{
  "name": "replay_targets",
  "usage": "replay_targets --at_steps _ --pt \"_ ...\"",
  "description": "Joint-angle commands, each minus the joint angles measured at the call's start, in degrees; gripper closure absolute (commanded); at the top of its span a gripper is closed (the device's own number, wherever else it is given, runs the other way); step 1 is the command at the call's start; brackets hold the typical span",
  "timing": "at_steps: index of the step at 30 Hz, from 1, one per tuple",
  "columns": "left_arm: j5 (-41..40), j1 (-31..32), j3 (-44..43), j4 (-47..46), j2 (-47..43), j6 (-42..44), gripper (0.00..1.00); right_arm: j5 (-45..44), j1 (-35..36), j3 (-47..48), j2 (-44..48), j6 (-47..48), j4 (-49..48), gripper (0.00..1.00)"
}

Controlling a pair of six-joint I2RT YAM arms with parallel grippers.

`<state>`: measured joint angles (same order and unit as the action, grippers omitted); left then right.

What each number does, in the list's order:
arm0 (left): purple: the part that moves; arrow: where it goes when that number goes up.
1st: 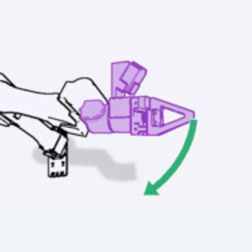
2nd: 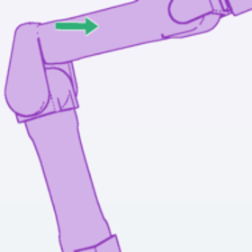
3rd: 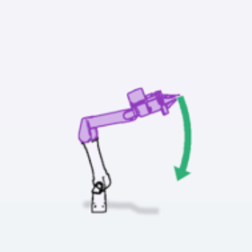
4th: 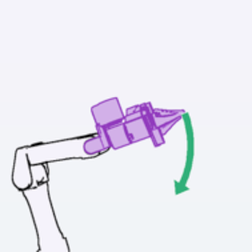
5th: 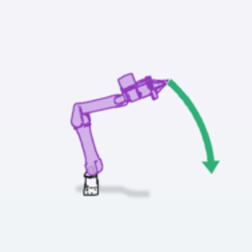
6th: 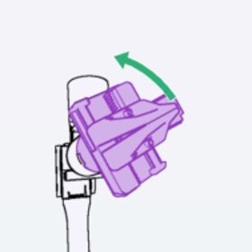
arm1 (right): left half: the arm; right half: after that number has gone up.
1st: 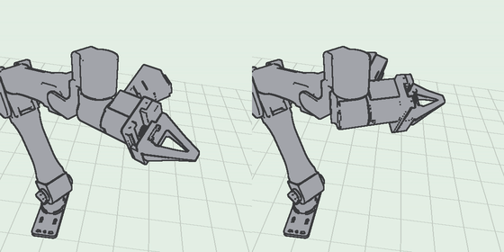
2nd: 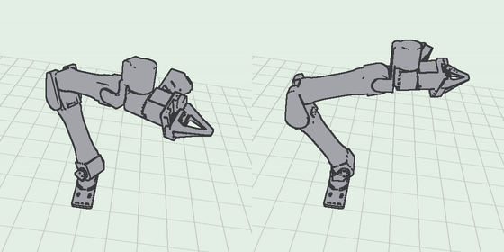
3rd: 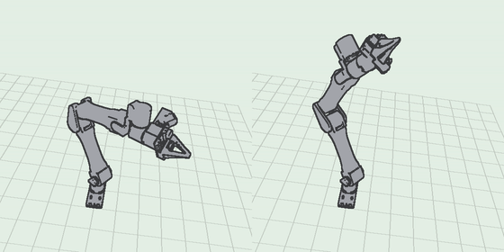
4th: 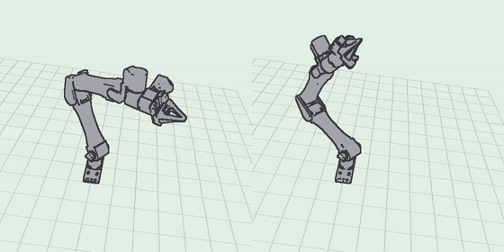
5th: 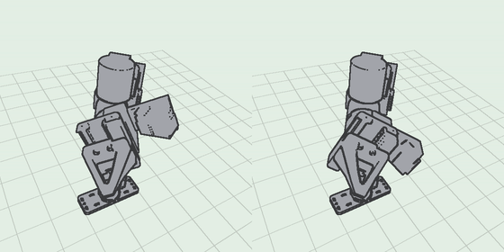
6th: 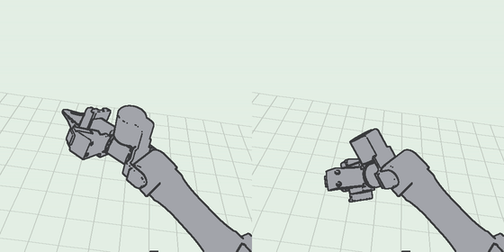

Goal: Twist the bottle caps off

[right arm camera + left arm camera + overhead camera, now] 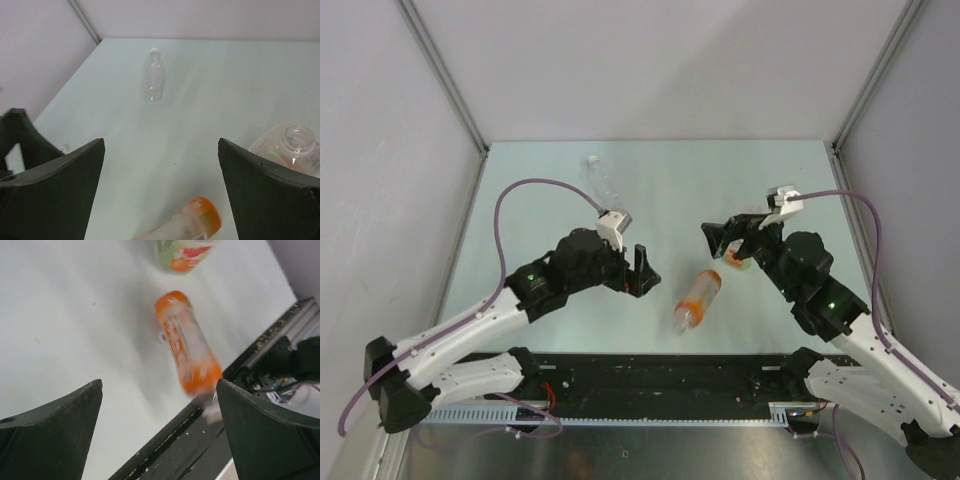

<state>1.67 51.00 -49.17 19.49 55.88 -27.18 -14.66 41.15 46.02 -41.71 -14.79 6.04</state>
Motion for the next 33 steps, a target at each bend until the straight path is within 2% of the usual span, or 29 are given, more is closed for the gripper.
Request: replay_targets --at_steps 1,7,11,26,33 --pt "-1.45 -3.74 -1.19 2.83 5.57 -3.98 0.00 7.71 -3.04 4.22 -1.19 -3.25 1.87 0.01" --pt "-3.02 -11.14 -4.96 4.03 14.81 -4.25 0.01 18.36 -10.80 5.34 -3.71 -4.88 2.26 0.01" --pt "-3.48 -16.10 -10.32 4.96 21.54 -2.85 0.00 22.31 -15.15 5.90 -5.45 -4.31 2.89 0.01" --pt "-3.77 -28.44 -36.25 8.89 46.17 1.11 0.01 29.00 -24.13 6.74 -10.23 -1.12 3.30 0.01" --pt "-6.50 -32.62 -53.24 13.13 59.62 1.99 0.00 30.18 -25.46 7.01 -12.72 -0.89 2.10 0.01"
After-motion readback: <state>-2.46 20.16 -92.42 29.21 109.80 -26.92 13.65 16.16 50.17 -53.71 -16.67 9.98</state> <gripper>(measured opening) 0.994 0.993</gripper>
